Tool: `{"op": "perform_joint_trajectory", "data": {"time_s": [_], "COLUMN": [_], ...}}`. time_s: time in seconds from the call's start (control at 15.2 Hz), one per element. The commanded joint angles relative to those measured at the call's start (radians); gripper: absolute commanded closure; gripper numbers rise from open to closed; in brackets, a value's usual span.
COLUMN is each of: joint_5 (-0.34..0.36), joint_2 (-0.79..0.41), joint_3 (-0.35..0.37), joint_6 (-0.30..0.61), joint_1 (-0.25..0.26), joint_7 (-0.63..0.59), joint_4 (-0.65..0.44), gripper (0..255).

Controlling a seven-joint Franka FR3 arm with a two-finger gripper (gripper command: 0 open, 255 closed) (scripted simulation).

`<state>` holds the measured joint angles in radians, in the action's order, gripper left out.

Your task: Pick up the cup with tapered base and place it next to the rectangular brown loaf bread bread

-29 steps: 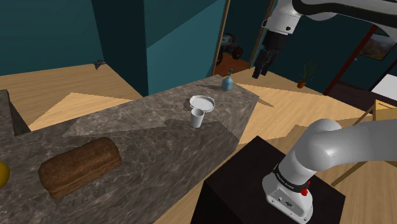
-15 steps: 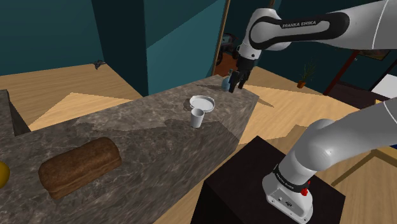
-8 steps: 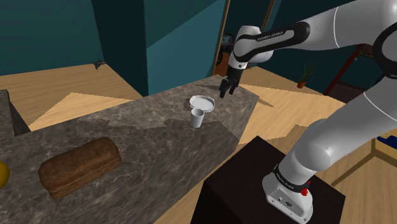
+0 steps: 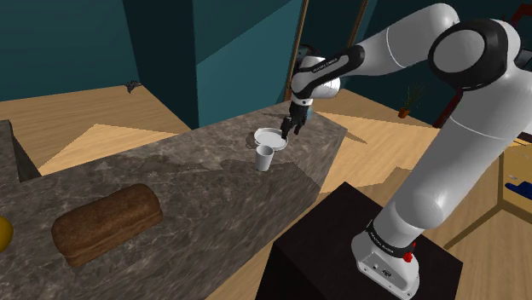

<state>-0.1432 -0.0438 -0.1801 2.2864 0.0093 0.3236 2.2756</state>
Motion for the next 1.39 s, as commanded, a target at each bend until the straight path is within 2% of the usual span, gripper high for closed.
{"op": "perform_joint_trajectory", "data": {"time_s": [0.0,0.4,0.86,1.32], "joint_5": [-0.026,-0.09,-0.134,-0.148], "joint_2": [-0.091,-0.327,-0.604,-0.668], "joint_3": [0.0,0.015,0.041,0.054], "joint_6": [0.037,0.107,0.133,0.183], "joint_1": [-0.003,-0.03,-0.074,-0.079], "joint_7": [0.02,0.07,0.097,0.106], "joint_4": [-0.051,-0.21,-0.457,-0.47], "gripper": [0,0,0,0]}}
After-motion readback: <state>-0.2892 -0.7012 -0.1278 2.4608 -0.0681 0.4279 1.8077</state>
